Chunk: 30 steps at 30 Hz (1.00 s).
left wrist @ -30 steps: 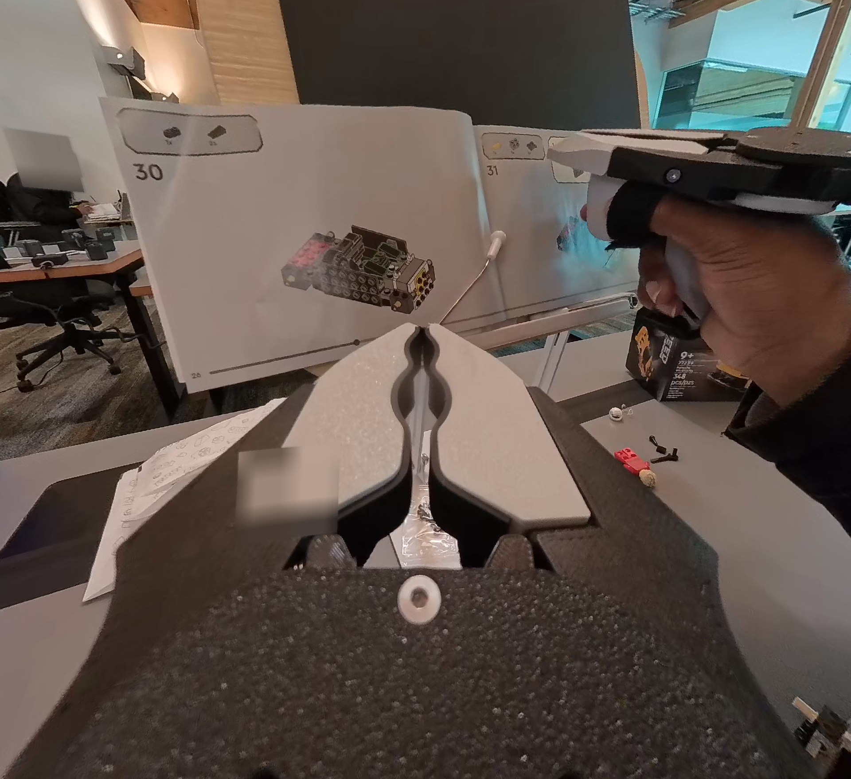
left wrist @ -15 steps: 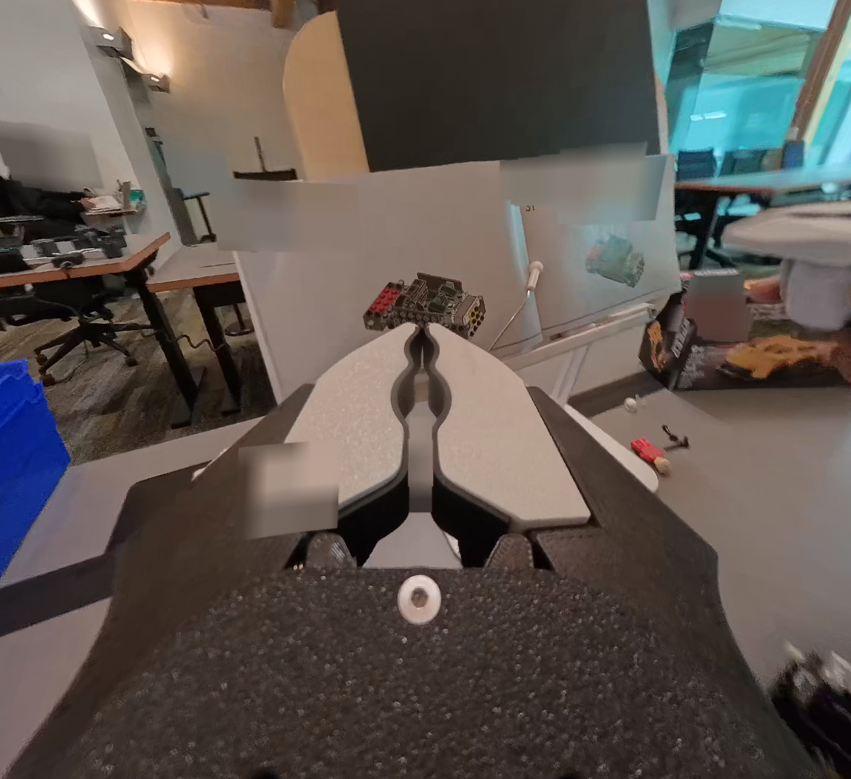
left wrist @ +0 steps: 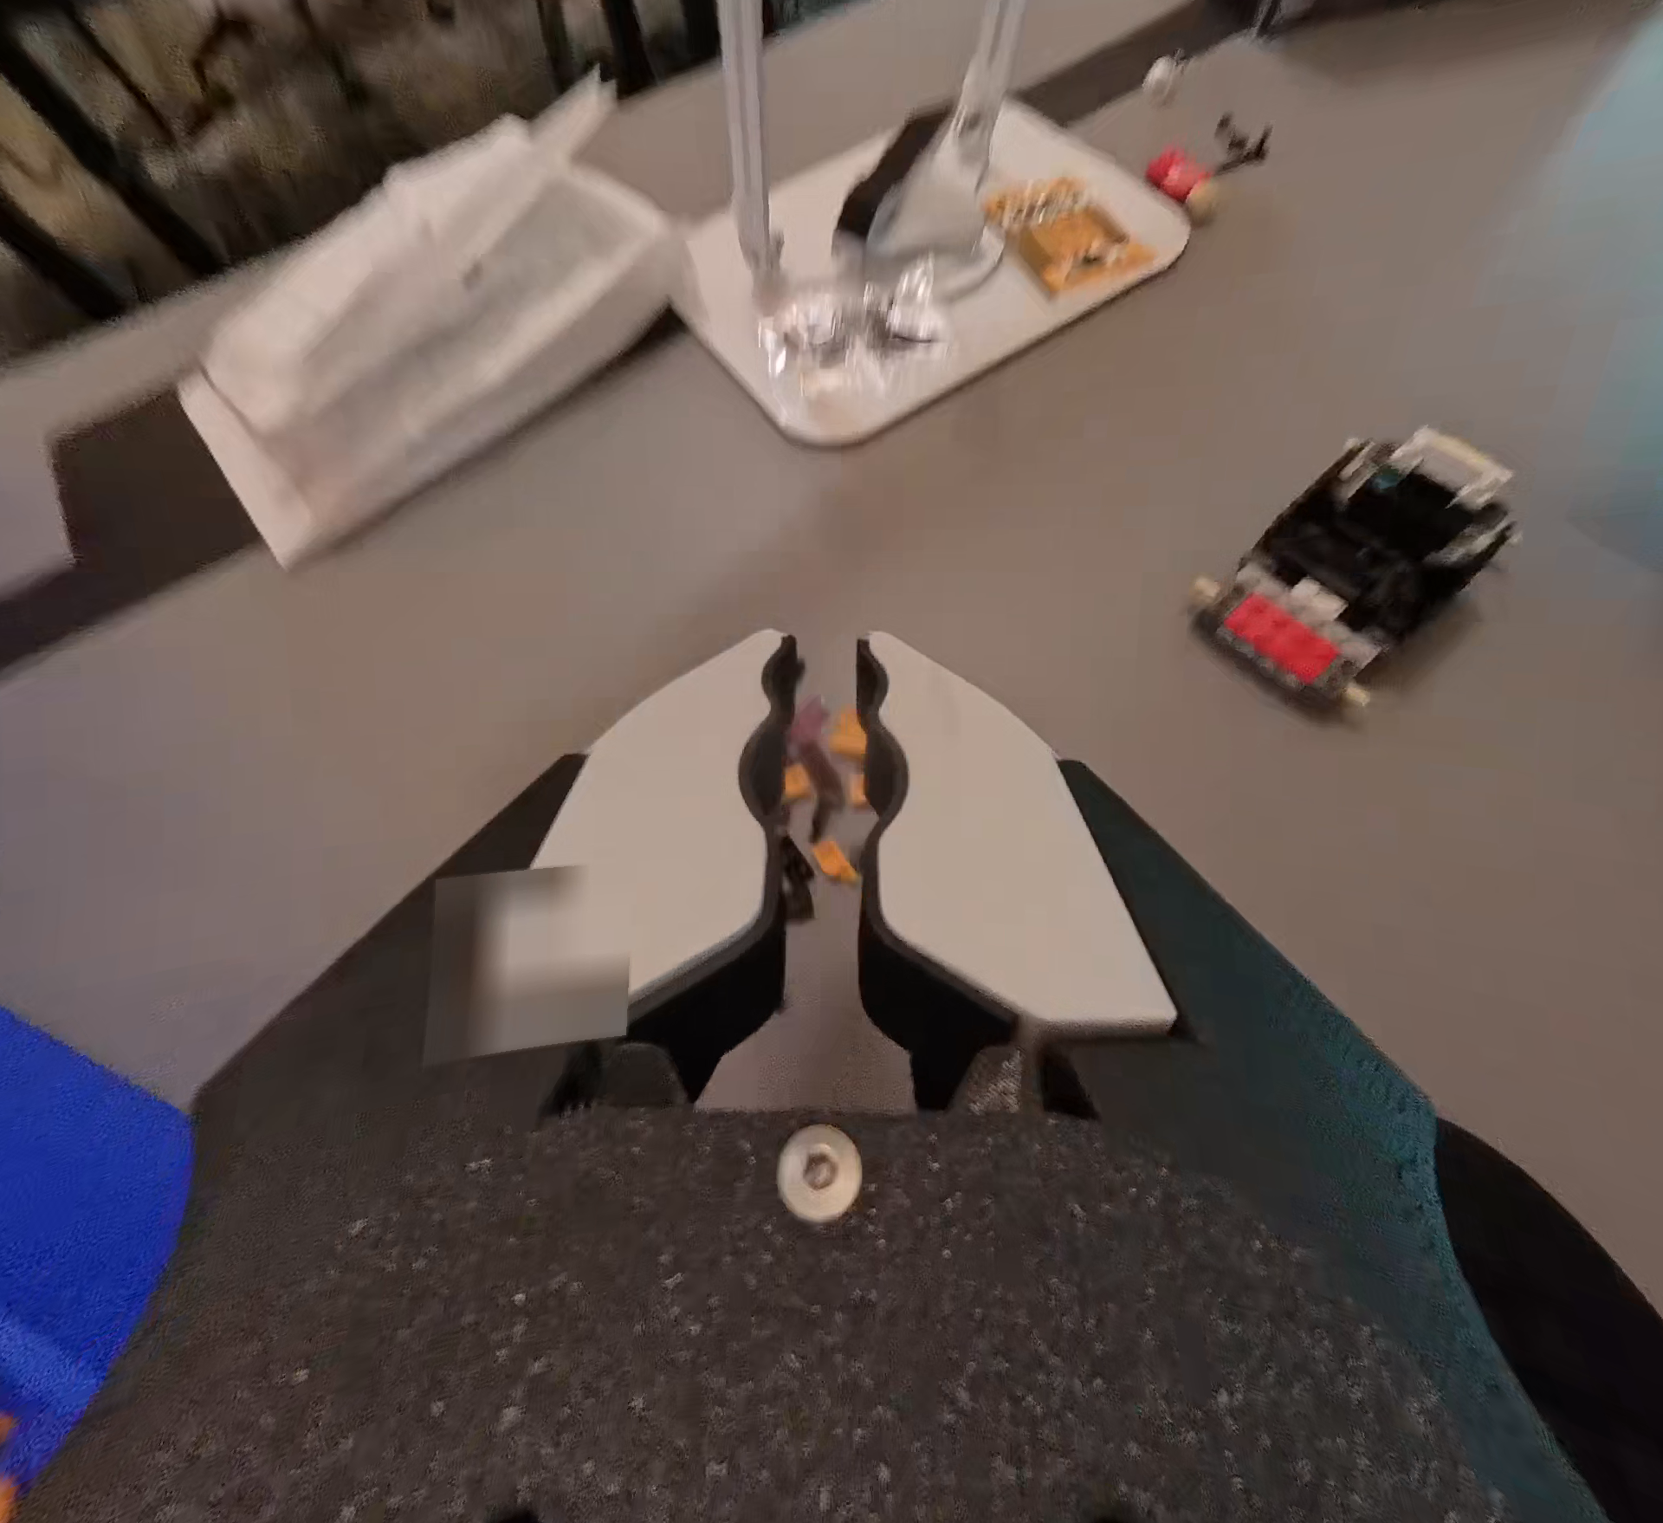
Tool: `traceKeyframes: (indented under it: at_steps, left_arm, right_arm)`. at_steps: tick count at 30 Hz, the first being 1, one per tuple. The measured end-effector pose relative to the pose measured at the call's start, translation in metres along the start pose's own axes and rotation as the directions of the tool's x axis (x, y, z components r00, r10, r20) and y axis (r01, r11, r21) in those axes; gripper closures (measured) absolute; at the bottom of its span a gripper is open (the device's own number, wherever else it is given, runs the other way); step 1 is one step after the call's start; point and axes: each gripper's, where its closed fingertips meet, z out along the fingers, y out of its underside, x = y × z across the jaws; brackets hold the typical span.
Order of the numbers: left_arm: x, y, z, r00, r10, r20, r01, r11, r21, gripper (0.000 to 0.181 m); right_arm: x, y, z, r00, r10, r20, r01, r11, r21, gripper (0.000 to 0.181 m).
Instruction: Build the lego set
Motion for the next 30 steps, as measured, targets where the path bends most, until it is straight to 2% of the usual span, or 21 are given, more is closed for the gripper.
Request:
traceKeyframes:
  at_steps: [3, 6, 9, 14, 19, 24, 30]
  left_arm:
    - [-0.007, 0.037, 0.018, 0.997, -0.056, 0.057, 0.062, 0.992, -0.109, 0.166]
    - [-0.026, 0.061, 0.034, 0.986, -0.067, 0.152, 0.099, 0.972, -0.211, 0.164]
    - [-0.039, 0.068, 0.048, 0.976, -0.053, 0.211, 0.108, 0.959, -0.262, 0.160]
    - [-0.065, 0.072, 0.060, 0.955, 0.058, 0.291, 0.049, 0.937, -0.346, 0.160]
    - [-0.069, 0.087, 0.057, 0.972, 0.102, 0.211, -0.003, 0.905, -0.425, 0.162]
    - [-0.057, 0.088, 0.048, 0.995, 0.060, 0.084, -0.022, 0.920, -0.391, 0.159]
    - [-0.038, 0.086, 0.058, 0.999, 0.042, -0.032, -0.050, 0.934, -0.355, 0.160]
  right_arm:
    - [-0.008, 0.012, 0.005, 0.999, -0.011, 0.036, 0.013, 0.999, -0.032, 0.181]
    - [-0.014, 0.019, 0.007, 0.998, -0.021, 0.064, 0.025, 0.998, -0.052, 0.181]
    - [-0.016, 0.022, 0.007, 0.996, -0.031, 0.080, 0.036, 0.997, -0.064, 0.181]
    - [-0.017, 0.030, 0.008, 0.995, -0.011, 0.102, 0.020, 0.996, -0.092, 0.181]
    - [-0.018, 0.034, 0.008, 0.993, -0.008, 0.119, 0.021, 0.994, -0.107, 0.181]
    - [-0.018, 0.036, 0.008, 0.991, 0.020, 0.133, -0.005, 0.994, -0.112, 0.181]
    - [-0.019, 0.038, 0.009, 0.990, 0.030, 0.140, -0.013, 0.993, -0.120, 0.181]
